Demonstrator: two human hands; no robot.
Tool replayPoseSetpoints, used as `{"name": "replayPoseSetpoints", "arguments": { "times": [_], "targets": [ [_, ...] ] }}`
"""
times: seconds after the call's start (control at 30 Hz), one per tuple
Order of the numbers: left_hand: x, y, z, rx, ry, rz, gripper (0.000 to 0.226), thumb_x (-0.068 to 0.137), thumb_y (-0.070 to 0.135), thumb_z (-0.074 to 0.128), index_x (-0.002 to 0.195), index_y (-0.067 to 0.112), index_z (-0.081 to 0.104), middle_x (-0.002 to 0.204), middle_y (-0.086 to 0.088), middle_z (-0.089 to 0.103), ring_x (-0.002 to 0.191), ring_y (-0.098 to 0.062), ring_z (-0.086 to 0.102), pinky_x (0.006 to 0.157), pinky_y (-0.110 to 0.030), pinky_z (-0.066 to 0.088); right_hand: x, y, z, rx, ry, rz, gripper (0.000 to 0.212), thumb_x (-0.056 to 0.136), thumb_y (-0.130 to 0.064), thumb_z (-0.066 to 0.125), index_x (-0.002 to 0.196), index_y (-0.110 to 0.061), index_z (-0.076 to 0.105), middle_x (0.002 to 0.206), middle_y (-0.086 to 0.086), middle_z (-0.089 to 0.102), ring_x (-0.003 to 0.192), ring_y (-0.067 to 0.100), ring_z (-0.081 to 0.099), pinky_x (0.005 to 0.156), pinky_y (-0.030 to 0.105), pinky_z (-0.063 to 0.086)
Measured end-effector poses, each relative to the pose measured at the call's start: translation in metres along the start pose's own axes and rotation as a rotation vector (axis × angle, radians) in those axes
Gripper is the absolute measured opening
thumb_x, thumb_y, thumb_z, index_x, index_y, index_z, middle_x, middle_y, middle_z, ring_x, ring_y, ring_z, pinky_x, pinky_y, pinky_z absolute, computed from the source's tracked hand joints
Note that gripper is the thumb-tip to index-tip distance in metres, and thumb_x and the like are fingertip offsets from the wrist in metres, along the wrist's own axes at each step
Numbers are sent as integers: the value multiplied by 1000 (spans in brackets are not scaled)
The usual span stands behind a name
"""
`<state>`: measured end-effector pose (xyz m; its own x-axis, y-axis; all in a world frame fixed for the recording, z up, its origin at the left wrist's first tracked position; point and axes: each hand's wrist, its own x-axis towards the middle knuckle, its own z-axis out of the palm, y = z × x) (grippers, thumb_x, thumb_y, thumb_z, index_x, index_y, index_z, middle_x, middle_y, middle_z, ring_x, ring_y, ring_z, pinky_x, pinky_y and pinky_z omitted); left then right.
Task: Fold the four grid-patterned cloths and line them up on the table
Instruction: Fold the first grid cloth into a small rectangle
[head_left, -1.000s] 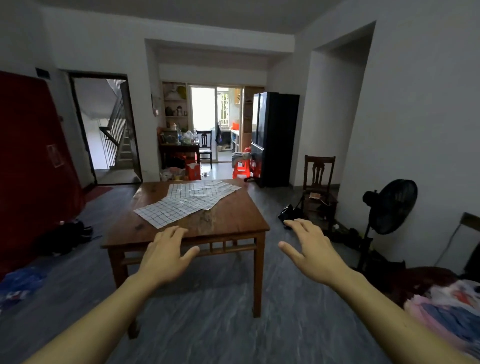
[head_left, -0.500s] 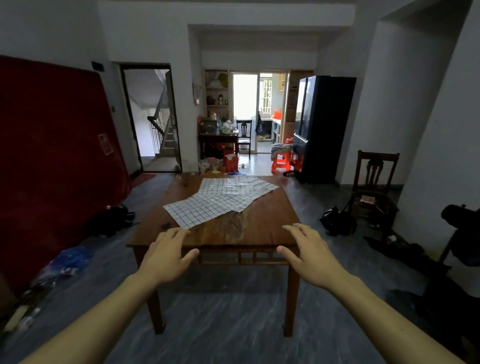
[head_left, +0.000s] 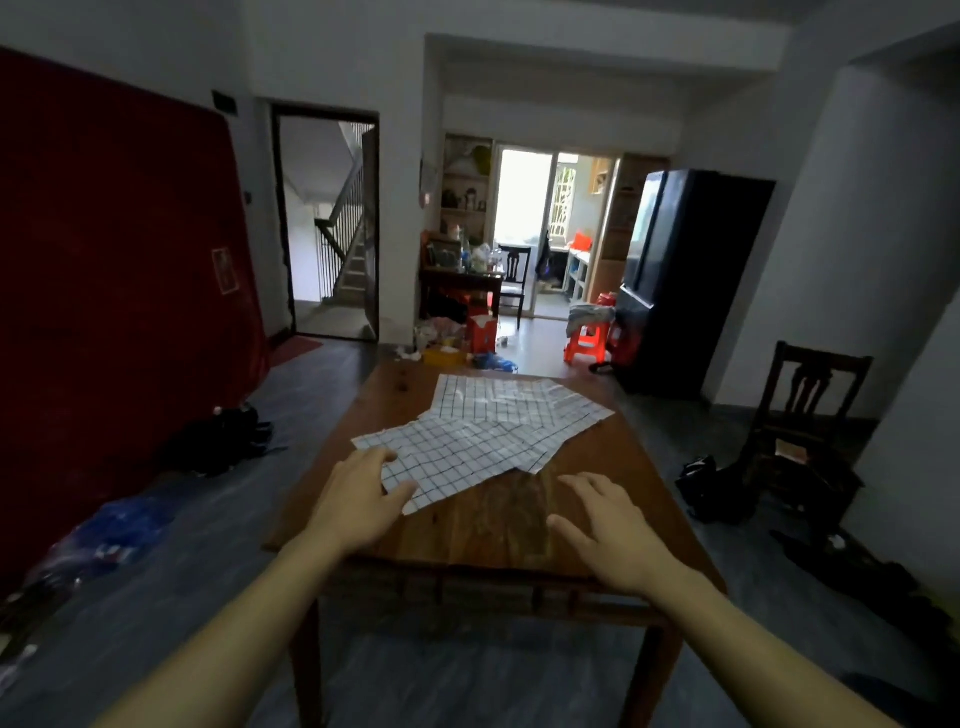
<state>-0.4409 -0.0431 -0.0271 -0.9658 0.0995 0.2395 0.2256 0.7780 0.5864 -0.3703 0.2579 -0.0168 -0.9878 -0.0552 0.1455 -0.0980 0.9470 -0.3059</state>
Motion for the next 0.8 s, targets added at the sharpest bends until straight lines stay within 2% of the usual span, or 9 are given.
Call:
{"name": "replayPoseSetpoints", "arguments": {
  "times": [0.2, 0.47, 0.6, 0.8],
  "targets": [
    [62, -52, 11, 75, -50, -41, 51, 90, 48, 61, 133, 24, 51, 137, 0, 51, 124, -19, 47, 101, -34, 42, 98, -13, 50, 67, -65, -61, 62, 95, -57, 44, 148, -29, 30, 151, -3, 34, 140, 18, 29, 114, 46, 31],
    [163, -113, 41, 219, -147, -153, 50, 93, 49, 57, 135, 25, 46, 142, 0, 47, 130, -18, 42, 107, -37, 40, 248, 11, 127, 280, -79, -43, 62, 95, -54, 47, 149, -27, 31, 153, -2, 34, 142, 17, 27, 116, 48, 29],
    [222, -126, 41, 273, -197, -173, 52, 94, 49, 55, 139, 25, 44, 144, 3, 44, 134, -14, 38, 111, -34, 35, 321, 26, 146, 364, -96, 2, 59, 95, -52, 49, 146, -25, 36, 151, 1, 37, 139, 19, 32, 115, 43, 32],
    [291, -154, 45, 322, -219, -211, 51, 94, 49, 55, 138, 25, 44, 142, 0, 45, 129, -17, 41, 109, -38, 39, 398, 39, 172, 410, -80, -25, 58, 94, -53, 50, 144, -27, 38, 148, 0, 42, 135, 17, 37, 111, 41, 35]
  ]
}}
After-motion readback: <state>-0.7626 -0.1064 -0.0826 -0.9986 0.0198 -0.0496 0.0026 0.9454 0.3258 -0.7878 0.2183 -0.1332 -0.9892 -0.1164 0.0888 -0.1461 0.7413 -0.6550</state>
